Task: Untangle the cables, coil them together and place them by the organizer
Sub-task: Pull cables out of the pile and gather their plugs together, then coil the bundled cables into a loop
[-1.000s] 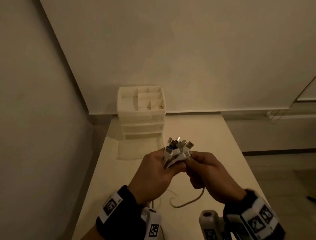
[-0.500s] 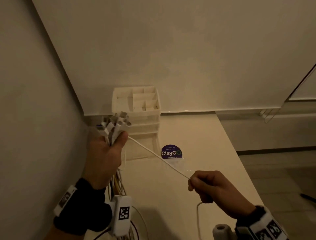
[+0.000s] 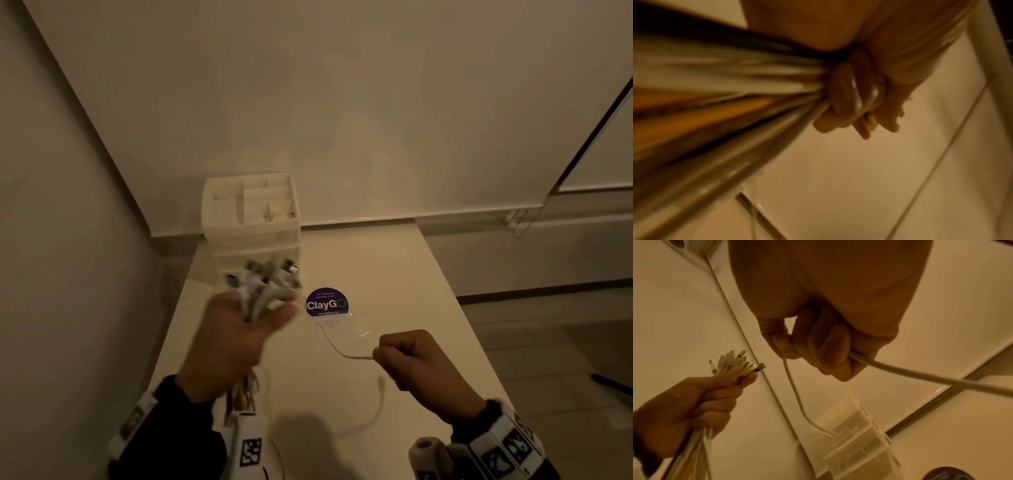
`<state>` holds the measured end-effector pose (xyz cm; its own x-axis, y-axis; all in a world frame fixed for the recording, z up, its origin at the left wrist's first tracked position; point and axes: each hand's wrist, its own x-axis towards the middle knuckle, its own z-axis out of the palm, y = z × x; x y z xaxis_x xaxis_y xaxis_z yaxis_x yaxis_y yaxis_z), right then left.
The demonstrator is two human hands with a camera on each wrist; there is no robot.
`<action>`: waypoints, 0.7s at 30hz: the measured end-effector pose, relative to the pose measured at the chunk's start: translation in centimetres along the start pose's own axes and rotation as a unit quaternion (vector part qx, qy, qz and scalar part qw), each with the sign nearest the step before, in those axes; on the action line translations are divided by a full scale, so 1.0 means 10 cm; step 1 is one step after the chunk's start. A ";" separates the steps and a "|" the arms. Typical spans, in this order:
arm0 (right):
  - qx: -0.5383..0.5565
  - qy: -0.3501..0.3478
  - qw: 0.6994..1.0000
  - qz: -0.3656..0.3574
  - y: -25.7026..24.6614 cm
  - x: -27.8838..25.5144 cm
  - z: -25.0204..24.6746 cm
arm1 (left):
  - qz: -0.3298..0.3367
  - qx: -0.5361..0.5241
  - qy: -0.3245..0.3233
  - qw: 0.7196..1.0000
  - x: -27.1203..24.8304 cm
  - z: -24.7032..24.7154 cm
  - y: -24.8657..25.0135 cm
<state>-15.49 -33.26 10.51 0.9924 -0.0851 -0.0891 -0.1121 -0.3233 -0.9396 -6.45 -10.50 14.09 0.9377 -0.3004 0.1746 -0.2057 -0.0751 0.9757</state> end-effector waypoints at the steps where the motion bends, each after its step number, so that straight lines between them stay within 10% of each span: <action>1: 0.019 -0.011 1.000 -0.014 -0.05 0.02 0.02 | 0.007 0.027 -0.034 0.999 -0.05 0.17 0.03; 5: 0.182 -0.047 0.981 -0.048 -0.19 0.11 0.05 | 0.015 0.082 -0.108 0.991 -0.16 0.60 -0.11; 21: 0.172 -0.072 0.980 0.068 0.72 -0.25 -0.22 | -0.029 -0.094 0.191 0.977 0.06 0.08 0.00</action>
<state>-18.90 -37.48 4.70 0.9693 0.0376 -0.2431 -0.2440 0.0205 -0.9696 -6.07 -11.46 14.08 0.9897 0.0793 0.1191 -0.1272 0.1060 0.9862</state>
